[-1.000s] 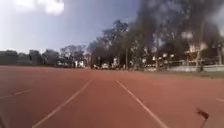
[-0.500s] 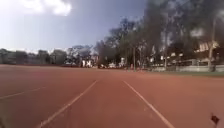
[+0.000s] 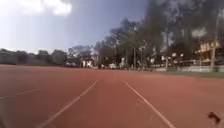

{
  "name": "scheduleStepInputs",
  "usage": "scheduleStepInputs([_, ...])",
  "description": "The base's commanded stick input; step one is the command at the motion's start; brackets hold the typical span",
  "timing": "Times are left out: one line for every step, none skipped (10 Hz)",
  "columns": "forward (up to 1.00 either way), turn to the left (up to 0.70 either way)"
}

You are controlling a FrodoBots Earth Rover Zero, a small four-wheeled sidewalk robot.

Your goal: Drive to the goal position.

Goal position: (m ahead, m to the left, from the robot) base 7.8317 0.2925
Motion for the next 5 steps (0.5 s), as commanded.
scheduleStepInputs([0.70,0.00])
scheduleStepInputs([0.70,0.00])
scheduleStepInputs([0.70,0.00])
scheduleStepInputs([0.70,0.00])
scheduleStepInputs([0.70,0.00])
